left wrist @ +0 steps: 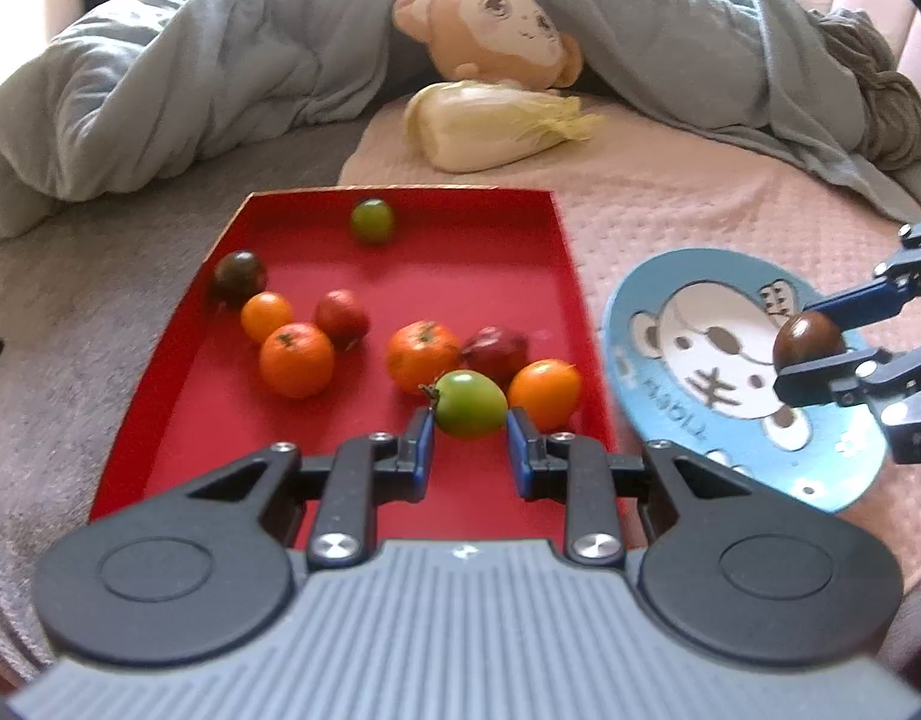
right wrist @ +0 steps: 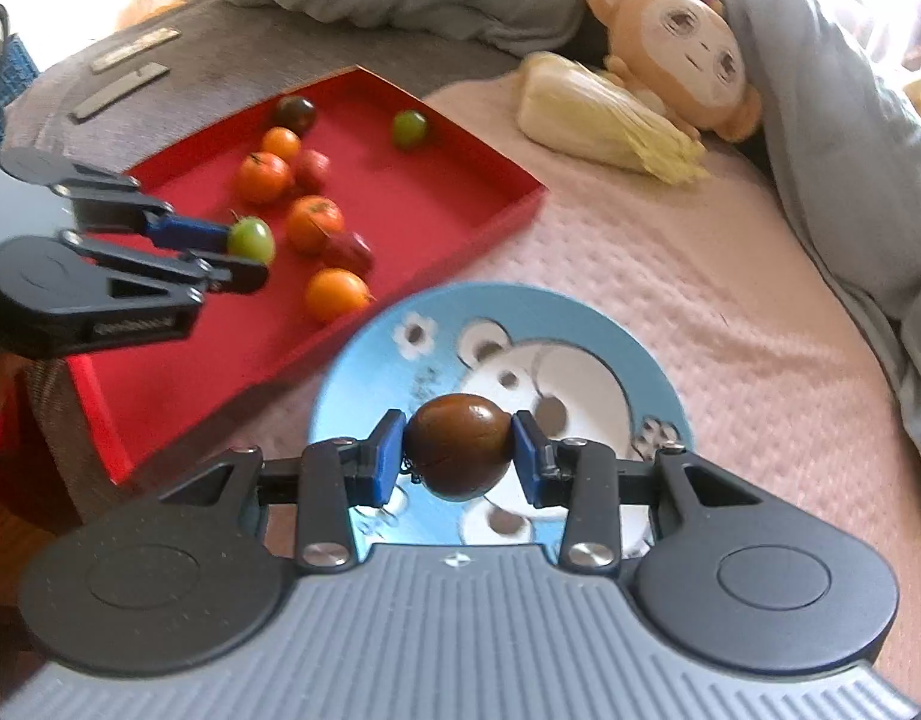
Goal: Organize fruits
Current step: 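Carry both tomatoes over the blue tiger plate and open both grippers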
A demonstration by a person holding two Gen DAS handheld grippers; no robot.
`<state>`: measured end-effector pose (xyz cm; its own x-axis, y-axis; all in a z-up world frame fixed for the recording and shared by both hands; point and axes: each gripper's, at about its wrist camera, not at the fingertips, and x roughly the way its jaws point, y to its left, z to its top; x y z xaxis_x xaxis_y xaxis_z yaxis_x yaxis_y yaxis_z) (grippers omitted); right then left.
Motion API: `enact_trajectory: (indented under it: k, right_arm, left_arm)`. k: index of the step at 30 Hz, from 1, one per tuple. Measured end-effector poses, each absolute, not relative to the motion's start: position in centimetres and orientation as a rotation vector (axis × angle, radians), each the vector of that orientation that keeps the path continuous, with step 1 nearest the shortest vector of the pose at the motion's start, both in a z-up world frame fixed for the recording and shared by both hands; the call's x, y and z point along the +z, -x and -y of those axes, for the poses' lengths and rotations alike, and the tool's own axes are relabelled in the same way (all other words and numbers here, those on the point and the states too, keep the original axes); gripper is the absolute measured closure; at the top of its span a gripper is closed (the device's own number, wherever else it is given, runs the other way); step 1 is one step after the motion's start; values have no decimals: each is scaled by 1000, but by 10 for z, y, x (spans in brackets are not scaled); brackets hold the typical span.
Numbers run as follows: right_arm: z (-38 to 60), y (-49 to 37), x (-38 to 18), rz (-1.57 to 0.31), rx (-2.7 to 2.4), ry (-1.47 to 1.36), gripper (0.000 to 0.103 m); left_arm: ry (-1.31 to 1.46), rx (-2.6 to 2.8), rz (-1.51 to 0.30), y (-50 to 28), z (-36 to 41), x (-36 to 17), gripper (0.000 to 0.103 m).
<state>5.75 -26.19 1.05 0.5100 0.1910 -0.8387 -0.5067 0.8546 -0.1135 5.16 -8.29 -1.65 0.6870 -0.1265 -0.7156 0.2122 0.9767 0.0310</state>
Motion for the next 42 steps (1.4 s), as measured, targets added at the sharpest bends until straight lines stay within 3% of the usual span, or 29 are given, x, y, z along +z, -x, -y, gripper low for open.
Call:
enact_trajectory:
  k: [20,42]
  right_arm:
    - [294,-62,-27,-1093,377,372,59]
    - [308,-84,-34,-1114,319,335,59]
  left_arm:
    - [-172,-330,-815,-84,178,-30,73]
    - [-176,-310,-865,-110,186,-47,72]
